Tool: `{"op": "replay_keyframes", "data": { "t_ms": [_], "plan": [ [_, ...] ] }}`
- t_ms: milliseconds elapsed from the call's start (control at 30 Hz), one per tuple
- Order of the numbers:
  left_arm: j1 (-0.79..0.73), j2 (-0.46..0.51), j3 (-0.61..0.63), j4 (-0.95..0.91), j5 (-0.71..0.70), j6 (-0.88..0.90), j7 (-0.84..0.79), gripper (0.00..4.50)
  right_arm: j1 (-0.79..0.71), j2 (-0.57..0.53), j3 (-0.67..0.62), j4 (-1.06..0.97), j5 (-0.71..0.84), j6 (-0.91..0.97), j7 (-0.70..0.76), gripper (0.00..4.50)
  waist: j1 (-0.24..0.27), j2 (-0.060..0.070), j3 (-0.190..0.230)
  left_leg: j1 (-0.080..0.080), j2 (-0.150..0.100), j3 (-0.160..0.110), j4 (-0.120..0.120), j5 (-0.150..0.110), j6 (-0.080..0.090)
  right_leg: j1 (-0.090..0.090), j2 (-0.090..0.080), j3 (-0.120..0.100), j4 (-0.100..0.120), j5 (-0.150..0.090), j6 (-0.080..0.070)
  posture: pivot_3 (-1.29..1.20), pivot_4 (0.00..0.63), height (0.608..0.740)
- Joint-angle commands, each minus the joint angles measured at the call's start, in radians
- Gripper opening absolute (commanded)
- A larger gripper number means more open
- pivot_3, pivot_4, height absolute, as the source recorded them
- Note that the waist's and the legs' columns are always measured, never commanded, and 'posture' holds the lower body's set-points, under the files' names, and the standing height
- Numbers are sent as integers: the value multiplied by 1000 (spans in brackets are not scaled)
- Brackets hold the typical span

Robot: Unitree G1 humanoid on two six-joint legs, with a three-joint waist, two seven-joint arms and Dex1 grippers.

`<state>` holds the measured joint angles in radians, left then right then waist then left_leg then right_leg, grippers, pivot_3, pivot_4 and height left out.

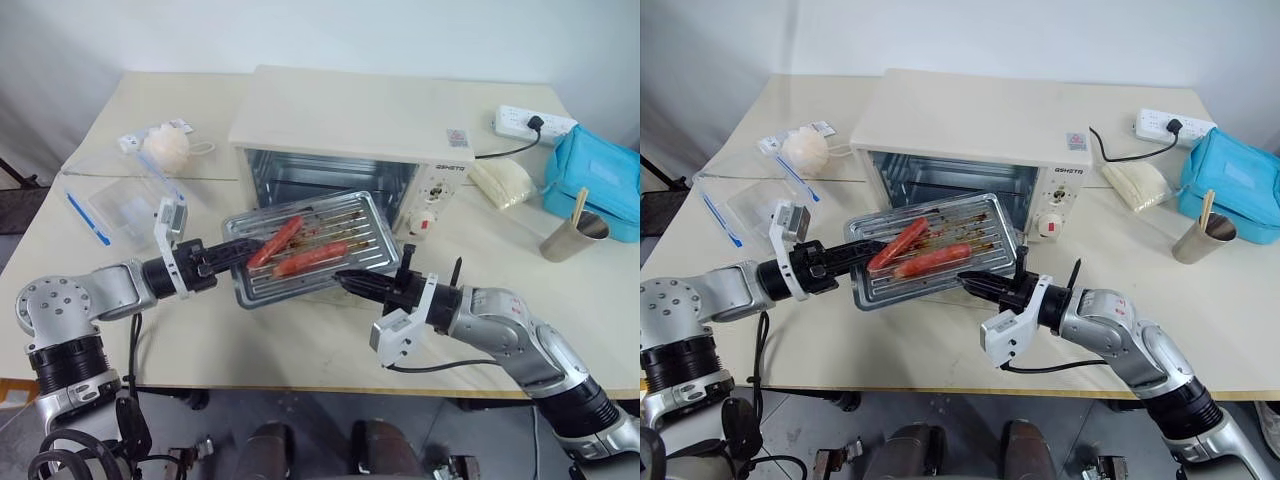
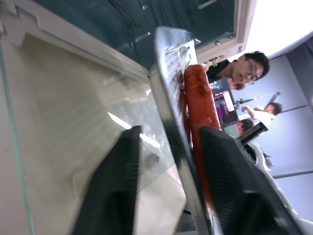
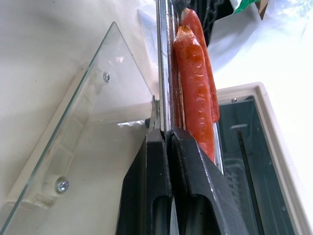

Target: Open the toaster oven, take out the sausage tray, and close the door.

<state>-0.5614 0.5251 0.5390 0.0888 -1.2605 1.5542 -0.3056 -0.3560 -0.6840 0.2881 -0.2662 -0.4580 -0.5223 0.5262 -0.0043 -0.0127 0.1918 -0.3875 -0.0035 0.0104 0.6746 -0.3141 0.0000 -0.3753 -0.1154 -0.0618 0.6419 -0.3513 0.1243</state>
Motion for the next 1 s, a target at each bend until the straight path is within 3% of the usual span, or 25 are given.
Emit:
{"op": "replay_keyframes", "data": {
  "t_ms": [33, 133, 267, 367, 500, 633, 767, 1000],
  "plan": [
    [-10, -6, 44, 19, -61, 22, 31, 778, -18, 6, -25, -17, 43, -24, 1, 0, 0, 0, 0, 0, 0, 0, 0, 0, 0, 0, 0, 0, 0, 0, 0, 0, 150, 740],
    [-8, -12, 66, 46, -110, 32, 69, 6, -15, 3, -25, -12, 72, -21, 28, 0, 0, 0, 0, 0, 0, 0, 0, 0, 0, 0, 0, 0, 0, 0, 0, 0, 150, 740],
    [14, -17, 93, 87, -200, 24, 156, 6, -2, -1, -32, -14, 175, 20, 90, 0, 0, 0, 0, 0, 0, 0, 0, 0, 0, 0, 0, 0, 0, 0, 0, 0, 150, 740],
    [66, -20, 95, 106, -337, -28, 266, 0, 4, -3, -46, -16, 236, 43, 121, 699, -2, 0, 0, 0, 0, 0, 0, 0, 0, 0, -1, 2, 0, 0, 0, 0, 150, 740],
    [282, 6, 52, 40, -654, -181, 415, 0, 26, -41, -81, 3, 385, 95, 209, 2142, -15, 0, 0, 1, 1, -1, -1, 0, 0, 1, -4, 9, 1, 0, 0, 0, 150, 740],
    [422, -22, 89, -40, -712, -272, 435, 0, 69, -92, -125, 12, 532, 170, 307, 3475, -12, 0, 0, 1, 1, -3, 0, 0, 0, 2, -7, 9, 0, 0, 0, 0, 150, 740],
    [577, -76, 163, -148, -712, -341, 407, 0, 113, -114, -190, 66, 666, 259, 372, 3301, -4, 0, 0, 2, 0, -2, 1, -1, 1, 5, -7, 9, -6, 0, 0, 0, 150, 740],
    [807, -196, 285, -292, -712, -456, 350, 0, 114, -108, -258, 214, 771, 431, 450, 1092, 1, 0, 0, 2, 1, -1, 1, -1, 2, 8, -8, 9, -15, 0, -1, 0, 150, 740]
  ]
}}
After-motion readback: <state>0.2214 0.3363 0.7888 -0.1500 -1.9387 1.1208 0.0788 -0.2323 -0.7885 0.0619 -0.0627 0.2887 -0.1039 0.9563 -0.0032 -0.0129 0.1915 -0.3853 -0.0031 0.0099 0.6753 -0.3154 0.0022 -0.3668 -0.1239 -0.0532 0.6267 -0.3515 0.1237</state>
